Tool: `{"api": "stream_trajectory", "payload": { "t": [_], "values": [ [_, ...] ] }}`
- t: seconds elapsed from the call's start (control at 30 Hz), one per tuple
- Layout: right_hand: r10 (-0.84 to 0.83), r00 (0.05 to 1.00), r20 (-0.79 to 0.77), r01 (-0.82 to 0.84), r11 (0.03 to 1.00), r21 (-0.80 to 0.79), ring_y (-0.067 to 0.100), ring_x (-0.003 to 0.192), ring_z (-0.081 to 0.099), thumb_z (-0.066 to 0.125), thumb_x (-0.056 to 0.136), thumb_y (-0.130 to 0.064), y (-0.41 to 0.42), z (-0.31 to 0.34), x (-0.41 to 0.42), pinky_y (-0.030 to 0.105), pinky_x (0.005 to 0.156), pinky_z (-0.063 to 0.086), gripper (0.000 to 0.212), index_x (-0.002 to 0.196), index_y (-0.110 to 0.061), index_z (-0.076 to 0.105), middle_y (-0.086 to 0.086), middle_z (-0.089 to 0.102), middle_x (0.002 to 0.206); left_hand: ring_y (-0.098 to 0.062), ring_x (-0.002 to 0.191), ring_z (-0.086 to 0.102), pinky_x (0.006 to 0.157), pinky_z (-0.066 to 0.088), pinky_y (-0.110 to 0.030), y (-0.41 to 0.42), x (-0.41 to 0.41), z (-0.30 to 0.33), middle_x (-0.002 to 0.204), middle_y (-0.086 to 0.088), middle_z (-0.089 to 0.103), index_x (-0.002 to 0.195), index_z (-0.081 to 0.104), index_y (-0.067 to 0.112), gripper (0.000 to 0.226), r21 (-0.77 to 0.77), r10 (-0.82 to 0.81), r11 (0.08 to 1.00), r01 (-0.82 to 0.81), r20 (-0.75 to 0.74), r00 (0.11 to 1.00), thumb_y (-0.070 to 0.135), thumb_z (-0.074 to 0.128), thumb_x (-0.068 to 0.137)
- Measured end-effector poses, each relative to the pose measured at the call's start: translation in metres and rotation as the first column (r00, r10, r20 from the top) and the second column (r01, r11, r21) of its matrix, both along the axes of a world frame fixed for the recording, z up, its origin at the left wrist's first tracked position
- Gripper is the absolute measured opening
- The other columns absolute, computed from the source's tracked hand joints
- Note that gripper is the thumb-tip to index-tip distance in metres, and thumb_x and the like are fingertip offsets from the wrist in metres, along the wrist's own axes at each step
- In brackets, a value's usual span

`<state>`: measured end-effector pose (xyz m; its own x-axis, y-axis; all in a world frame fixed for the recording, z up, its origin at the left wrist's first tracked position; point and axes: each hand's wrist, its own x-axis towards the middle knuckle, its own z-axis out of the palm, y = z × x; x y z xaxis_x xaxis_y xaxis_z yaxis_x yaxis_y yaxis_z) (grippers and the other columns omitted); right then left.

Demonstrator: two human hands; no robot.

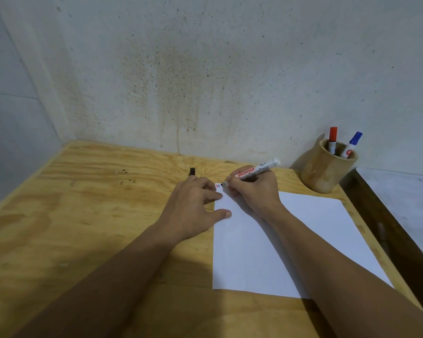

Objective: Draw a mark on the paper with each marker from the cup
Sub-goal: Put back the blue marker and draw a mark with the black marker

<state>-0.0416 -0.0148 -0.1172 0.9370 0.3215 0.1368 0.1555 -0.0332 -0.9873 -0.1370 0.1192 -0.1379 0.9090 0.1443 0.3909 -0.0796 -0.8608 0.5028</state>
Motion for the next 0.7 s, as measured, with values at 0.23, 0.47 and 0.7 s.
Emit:
{"api": "stream_trajectory", "payload": {
  "t": [0.23,0.47,0.7],
  "values": [
    [0.001,1.0,0.007,-0.001,1.0,-0.002,0.018,0.058,0.062,0.066,0.076,0.013,-0.001,-0.0021,0.0013,0.024,0.052,0.053,0.004,0.076,0.016,0.065,0.021,0.065,0.069,-0.012,0.102,0.049,0.092,0.04,-0.036,-0.0017,-0.0008,0.0008,0.11,0.005,0.063,0.108,0.072,0.022,0.049,-0.003,0.002,1.0,-0.002,-0.014,1.0,0.053,0.072,0.071],
    [0.019,1.0,0.012,-0.018,1.0,-0.021,0.018,0.053,0.058,0.063,0.074,0.017,-0.0008,-0.0006,0.001,0.024,0.05,0.051,0.004,0.077,0.019,0.062,0.022,0.062,0.066,-0.012,0.102,0.048,0.092,0.04,-0.035,-0.0022,-0.0007,0.0001,0.11,0.005,0.063,0.108,0.071,0.022,0.05,0.017,0.007,1.0,-0.006,-0.012,1.0,0.055,0.071,0.071],
    [-0.035,0.998,0.056,0.038,0.998,-0.045,0.013,0.058,0.063,0.068,0.077,0.008,-0.0044,0.0003,0.0012,0.023,0.056,0.053,0.003,0.076,0.011,0.067,0.015,0.066,0.067,-0.011,0.101,0.05,0.089,0.042,-0.032,-0.0029,-0.0001,0.0011,0.109,0.005,0.064,0.107,0.072,0.02,0.05,0.025,0.011,1.0,-0.011,-0.022,1.0,0.052,0.073,0.07]
  ]
}}
